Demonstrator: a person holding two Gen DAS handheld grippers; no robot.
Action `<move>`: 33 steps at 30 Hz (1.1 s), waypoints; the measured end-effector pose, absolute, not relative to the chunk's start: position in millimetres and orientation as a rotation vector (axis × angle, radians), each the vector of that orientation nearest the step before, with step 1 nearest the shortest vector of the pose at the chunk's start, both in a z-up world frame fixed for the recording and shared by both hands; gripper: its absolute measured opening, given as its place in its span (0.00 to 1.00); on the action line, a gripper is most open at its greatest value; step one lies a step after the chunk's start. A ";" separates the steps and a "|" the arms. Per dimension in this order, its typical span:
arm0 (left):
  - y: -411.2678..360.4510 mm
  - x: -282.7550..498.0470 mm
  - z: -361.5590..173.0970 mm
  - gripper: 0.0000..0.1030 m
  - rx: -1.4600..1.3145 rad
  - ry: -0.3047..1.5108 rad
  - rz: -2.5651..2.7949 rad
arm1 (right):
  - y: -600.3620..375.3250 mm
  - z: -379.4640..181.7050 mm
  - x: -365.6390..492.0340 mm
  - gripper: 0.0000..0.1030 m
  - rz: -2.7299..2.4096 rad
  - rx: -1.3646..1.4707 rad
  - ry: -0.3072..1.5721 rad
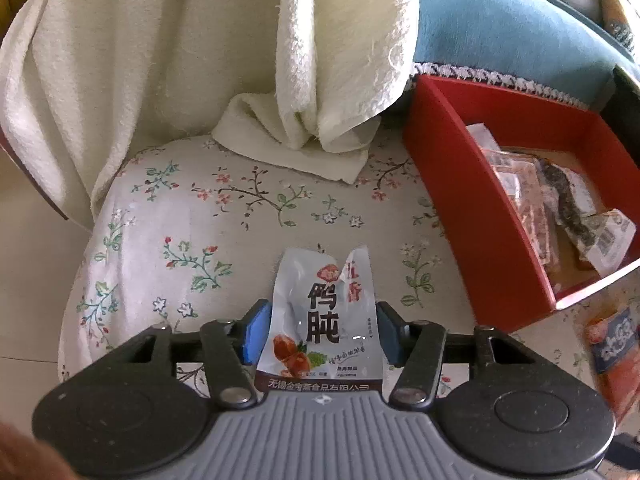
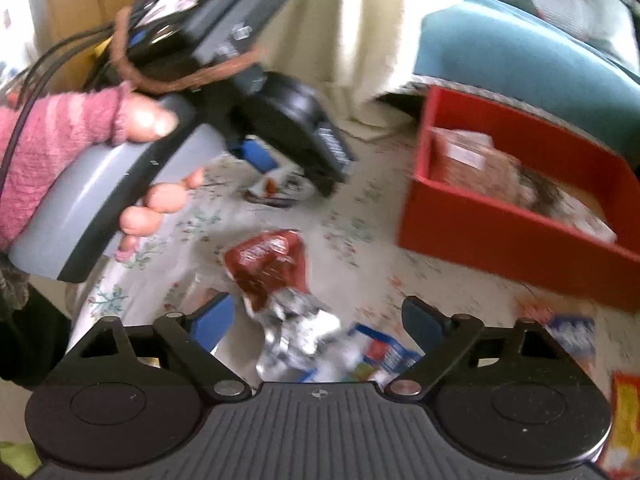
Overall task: Organize snacks
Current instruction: 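Grasp white packet with left tool while right tool grasps brown-silver packet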
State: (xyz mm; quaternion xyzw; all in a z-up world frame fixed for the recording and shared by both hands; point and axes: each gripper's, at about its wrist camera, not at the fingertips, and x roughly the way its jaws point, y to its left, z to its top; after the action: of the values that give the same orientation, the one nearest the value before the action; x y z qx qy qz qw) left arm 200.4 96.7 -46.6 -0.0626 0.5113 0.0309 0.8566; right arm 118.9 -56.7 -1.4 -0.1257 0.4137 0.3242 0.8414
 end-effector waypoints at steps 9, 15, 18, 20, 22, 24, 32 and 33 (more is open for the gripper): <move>100.7 199.3 -44.7 0.46 -0.137 1.094 0.041 | -28.4 -26.3 147.5 0.68 0.730 -0.228 0.998; 102.2 199.2 -48.4 0.48 -0.104 1.111 0.035 | -26.3 -29.9 148.9 0.88 0.766 -0.215 1.010; 103.9 200.3 -49.1 0.49 -0.100 1.110 0.043 | -20.0 -35.5 142.7 1.00 0.799 -0.245 1.026; 104.1 200.1 -49.3 0.51 -0.096 1.110 0.042 | -17.8 -36.5 137.8 1.00 0.797 -0.283 1.014; 103.7 200.2 -49.9 0.59 -0.087 1.110 0.035 | -21.1 -36.4 138.4 1.00 0.800 -0.261 1.020; 103.5 200.8 -51.5 0.62 -0.070 1.115 0.047 | -26.2 -35.9 141.6 1.00 0.817 -0.236 1.032; 102.0 201.2 -52.4 0.59 -0.039 1.105 0.059 | -42.9 -26.0 153.3 0.64 0.729 -0.181 1.042; 102.0 200.8 -52.1 0.55 -0.037 1.102 0.062 | -44.8 -25.8 154.3 0.64 0.734 -0.176 1.047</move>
State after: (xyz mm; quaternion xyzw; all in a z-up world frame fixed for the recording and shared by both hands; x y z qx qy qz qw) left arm 200.8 102.0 -52.1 -0.0176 0.5232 0.0295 0.8515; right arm 154.3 -44.8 -25.8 -0.0820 0.4878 0.3422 0.7989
